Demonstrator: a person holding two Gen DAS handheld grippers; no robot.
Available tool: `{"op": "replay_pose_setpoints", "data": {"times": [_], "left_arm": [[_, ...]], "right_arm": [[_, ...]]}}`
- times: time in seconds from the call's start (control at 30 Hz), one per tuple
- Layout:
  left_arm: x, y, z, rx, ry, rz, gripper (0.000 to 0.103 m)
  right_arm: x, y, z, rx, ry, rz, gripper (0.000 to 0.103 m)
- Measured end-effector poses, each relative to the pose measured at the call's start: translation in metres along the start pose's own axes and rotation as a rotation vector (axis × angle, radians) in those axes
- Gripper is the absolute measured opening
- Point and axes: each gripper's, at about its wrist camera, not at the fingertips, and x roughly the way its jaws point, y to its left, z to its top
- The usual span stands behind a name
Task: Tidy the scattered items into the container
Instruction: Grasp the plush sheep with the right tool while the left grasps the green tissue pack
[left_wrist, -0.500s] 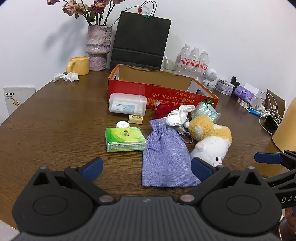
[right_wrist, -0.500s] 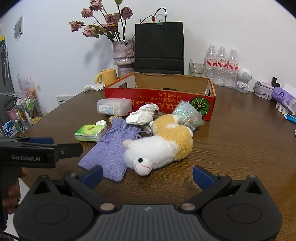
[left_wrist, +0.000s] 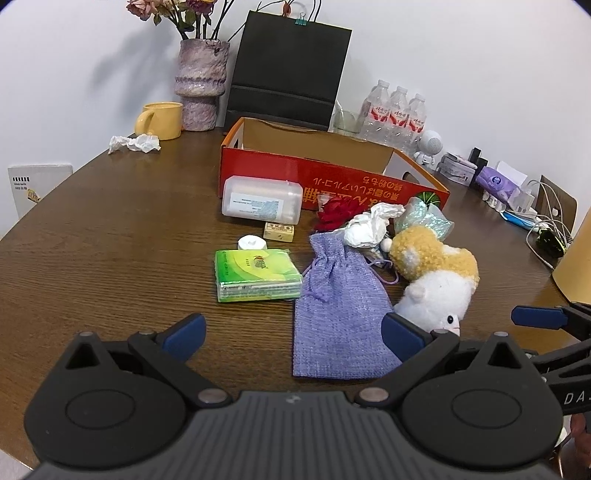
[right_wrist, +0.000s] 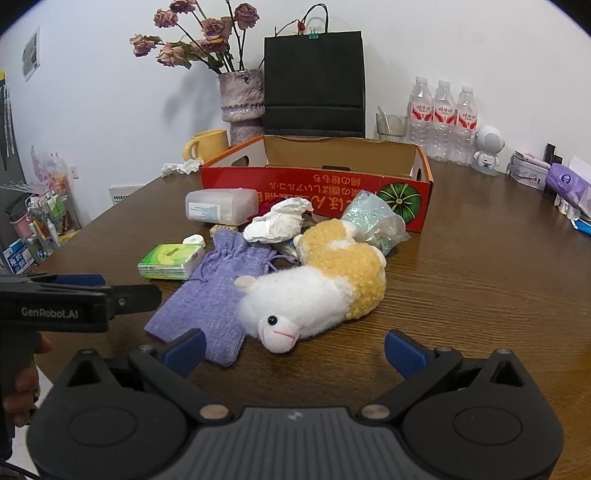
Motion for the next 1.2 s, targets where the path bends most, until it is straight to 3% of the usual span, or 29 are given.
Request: {"op": "replay_pose_setpoints", "data": {"times": [0.4,0.77,0.97,1.07,1.2], "left_arm": [[0.015,0.009,0.013,-0.021,-0.002,0.047,0.103],[0.053,0.017,0.032,-0.055,0.057,0.074,0.103],[0.074,0.02,0.038,-0.07,0.096,0.105,0.102],[0.077,0.023,0.041,-0.086,0.095,0.118,0.095],[0.079,0.024,0.044,-0.077,0.095,0.138,0.079]], "right_arm": [[0.015,-0.013,0.013,0.034,-0.023,-0.022,0.103],[0.051,-0.027,0.036,0.079,0.005,-0.043,0.103],[0.071,-0.035,0.045,0.092,0.025,-0.044,0.097],[0.079,-0.038,0.048,0.094,0.044,-0.042,0.092],[0.088,-0.039,0.05,0.084,0.069,-0.028,0.076]]}}
